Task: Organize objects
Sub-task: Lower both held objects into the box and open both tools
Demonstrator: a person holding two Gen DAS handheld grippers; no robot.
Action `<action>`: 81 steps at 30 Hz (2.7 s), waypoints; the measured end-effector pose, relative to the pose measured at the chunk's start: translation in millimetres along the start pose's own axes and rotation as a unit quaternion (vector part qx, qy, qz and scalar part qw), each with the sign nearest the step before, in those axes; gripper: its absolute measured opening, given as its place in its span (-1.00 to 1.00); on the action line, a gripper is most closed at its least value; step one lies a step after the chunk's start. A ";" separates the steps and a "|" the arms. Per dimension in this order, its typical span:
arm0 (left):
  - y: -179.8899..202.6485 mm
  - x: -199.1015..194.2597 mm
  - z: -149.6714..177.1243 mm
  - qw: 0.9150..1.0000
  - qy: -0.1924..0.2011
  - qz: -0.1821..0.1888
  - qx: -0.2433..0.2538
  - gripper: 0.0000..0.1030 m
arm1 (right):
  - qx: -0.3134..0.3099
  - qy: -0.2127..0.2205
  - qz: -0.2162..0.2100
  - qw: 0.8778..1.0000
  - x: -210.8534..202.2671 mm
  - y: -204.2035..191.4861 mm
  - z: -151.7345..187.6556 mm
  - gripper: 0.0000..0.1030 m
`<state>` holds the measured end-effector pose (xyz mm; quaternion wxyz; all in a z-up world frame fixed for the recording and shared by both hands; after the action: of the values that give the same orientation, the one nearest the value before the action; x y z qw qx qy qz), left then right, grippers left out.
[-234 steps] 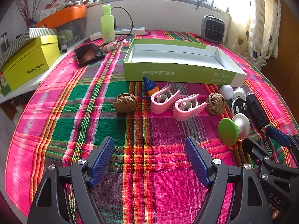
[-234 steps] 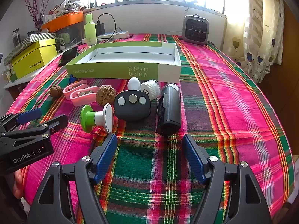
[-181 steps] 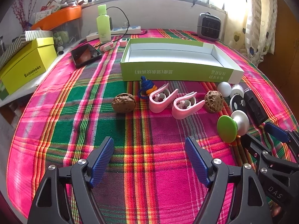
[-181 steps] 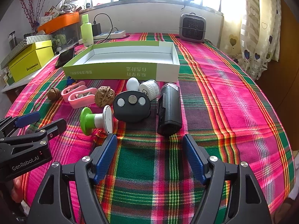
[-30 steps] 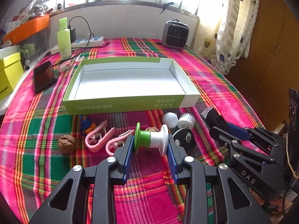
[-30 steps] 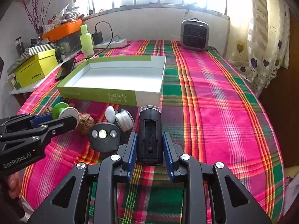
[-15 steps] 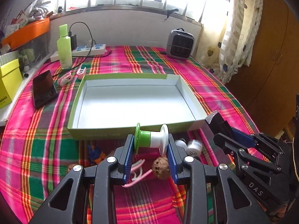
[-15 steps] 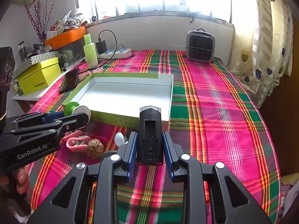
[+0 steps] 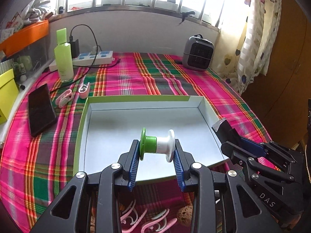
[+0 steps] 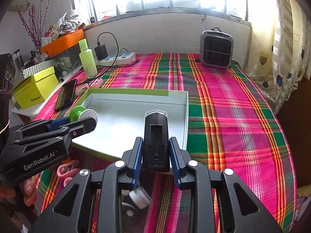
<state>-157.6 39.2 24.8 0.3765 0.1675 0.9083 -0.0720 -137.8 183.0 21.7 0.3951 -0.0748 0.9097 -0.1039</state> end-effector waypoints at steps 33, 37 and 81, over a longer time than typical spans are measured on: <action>-19.6 97.7 -35.5 0.998 -0.061 0.001 0.007 -0.39 | 0.000 -0.038 0.018 0.999 80.3 4.0 -36.6 -0.45; -20.2 99.0 -35.6 0.998 -0.063 0.000 0.006 -0.38 | -0.008 -0.037 0.022 0.999 82.5 1.6 -36.5 -0.45; -20.0 70.5 -28.8 0.998 -0.057 -0.026 0.006 -0.03 | 0.002 -0.029 0.017 0.999 65.6 2.4 -29.1 -0.32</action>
<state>-230.4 45.6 -4.7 0.4250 0.1412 0.8888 -0.0969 -203.8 174.8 -5.6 0.4228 -0.0611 0.8989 -0.0971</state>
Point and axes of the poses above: each gripper's, at about its wrist camera, not at the fingertips, and x roughly the way its jaws point, y to its right, z to its underside, the point moved 4 cm from there along x, roughly the way its jaws point, and after that the axes turned 14 degrees about x, right-handed, at the moved point
